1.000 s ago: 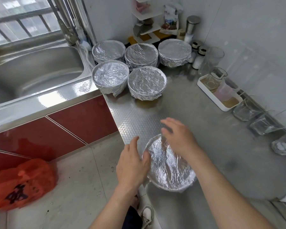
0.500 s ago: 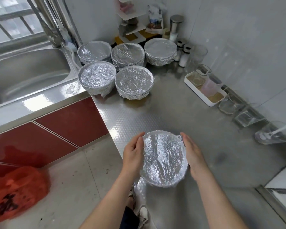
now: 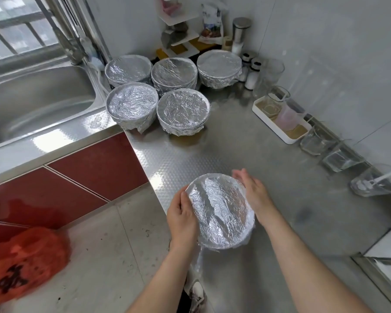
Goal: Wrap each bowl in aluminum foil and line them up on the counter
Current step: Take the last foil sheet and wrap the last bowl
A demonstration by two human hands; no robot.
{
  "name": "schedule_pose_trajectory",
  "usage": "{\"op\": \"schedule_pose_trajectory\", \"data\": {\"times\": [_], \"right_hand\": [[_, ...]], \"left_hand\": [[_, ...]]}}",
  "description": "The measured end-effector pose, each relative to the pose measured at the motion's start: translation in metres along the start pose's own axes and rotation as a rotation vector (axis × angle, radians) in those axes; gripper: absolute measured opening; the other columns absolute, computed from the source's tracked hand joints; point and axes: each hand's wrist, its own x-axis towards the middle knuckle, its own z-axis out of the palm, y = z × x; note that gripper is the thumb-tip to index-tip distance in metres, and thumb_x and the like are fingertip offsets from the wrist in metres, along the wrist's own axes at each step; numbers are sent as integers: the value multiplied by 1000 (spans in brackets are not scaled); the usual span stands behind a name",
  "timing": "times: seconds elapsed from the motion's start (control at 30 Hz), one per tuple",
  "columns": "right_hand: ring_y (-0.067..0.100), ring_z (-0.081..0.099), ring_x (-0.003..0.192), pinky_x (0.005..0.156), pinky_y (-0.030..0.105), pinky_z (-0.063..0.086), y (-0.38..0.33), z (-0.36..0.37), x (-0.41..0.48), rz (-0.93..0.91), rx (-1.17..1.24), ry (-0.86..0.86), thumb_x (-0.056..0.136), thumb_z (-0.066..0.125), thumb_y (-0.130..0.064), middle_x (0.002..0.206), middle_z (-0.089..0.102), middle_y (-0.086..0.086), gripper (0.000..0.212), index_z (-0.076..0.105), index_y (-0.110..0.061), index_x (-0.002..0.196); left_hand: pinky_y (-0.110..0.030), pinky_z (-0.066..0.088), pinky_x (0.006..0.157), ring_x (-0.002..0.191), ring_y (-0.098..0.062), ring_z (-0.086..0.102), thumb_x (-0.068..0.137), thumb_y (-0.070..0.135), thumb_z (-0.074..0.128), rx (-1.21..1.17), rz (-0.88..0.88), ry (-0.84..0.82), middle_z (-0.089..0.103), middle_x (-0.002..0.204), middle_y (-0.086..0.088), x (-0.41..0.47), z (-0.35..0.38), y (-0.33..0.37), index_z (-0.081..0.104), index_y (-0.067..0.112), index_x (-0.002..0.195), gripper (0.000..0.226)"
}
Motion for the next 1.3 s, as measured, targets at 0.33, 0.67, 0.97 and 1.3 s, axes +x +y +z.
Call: {"op": "schedule_pose_trajectory", "data": {"times": [0.33,0.67,0.97,1.3], "right_hand": [[5,51,120,102,24,36,33,1,-78,272,546,391,99,43,-41,133,55,-9,40,56,-23,132],[16,55,122,109,43,39,36,36,-70,300,600,365,96,47,-50,134,58,0,55,53,-12,135],[19,54,122,108,42,40,35,36,-59,284,540,387,99,42,-46,133,57,4,52,52,-8,134],[21,50,126,110,36,36,20,5,-24,268,423,585,100,37,-43,138,53,8,53,50,-6,136]], "left_hand": [[-25,34,102,124,-4,44,102,26,47,-62,-79,-77,48,139,10,-1,-7,12,46,31,142,41],[-44,47,55,63,-16,54,103,30,47,-44,-130,-82,61,70,-5,10,2,9,68,22,120,29],[-49,46,63,64,-34,51,102,38,44,-32,-87,-25,55,58,-4,10,7,-2,65,3,91,42],[-46,32,114,134,-26,45,100,33,39,-69,-129,-73,54,140,-3,22,6,12,54,35,133,37]]}}
